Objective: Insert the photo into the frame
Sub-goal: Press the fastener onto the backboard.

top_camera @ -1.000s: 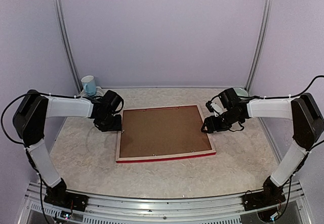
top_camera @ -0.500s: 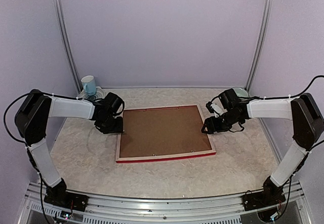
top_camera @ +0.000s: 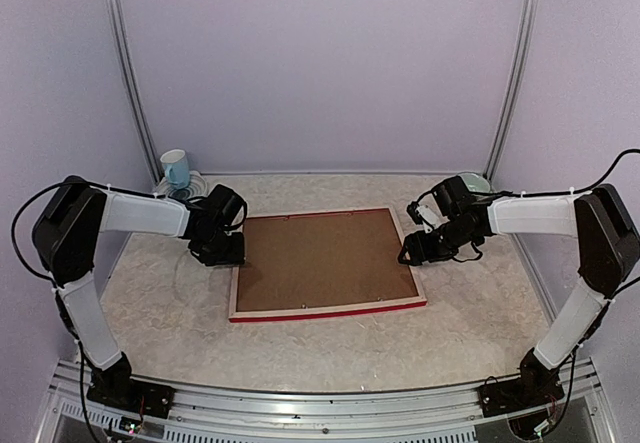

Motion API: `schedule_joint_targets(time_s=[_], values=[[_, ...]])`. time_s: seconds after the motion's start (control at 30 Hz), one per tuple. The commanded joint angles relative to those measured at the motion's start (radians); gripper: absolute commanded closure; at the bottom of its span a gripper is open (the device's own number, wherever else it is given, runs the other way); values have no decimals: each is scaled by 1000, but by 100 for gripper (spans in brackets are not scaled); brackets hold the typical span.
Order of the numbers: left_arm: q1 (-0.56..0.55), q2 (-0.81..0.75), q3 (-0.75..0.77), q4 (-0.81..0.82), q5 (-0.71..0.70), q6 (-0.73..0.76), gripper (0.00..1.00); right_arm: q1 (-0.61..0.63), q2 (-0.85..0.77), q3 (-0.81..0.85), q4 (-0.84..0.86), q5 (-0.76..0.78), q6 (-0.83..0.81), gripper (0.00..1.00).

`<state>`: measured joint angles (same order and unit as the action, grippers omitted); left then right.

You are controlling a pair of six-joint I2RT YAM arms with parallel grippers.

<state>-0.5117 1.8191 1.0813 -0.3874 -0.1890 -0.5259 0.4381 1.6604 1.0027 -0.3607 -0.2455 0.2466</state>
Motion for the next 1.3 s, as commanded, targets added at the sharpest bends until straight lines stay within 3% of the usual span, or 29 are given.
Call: schedule_joint_targets(time_s=[0.0, 1.27], values=[[2, 25, -11, 6, 12, 4, 50, 7, -7, -8, 9, 12, -10, 33], [2, -6, -23, -29, 27, 18, 46, 7, -8, -9, 9, 16, -10, 33]])
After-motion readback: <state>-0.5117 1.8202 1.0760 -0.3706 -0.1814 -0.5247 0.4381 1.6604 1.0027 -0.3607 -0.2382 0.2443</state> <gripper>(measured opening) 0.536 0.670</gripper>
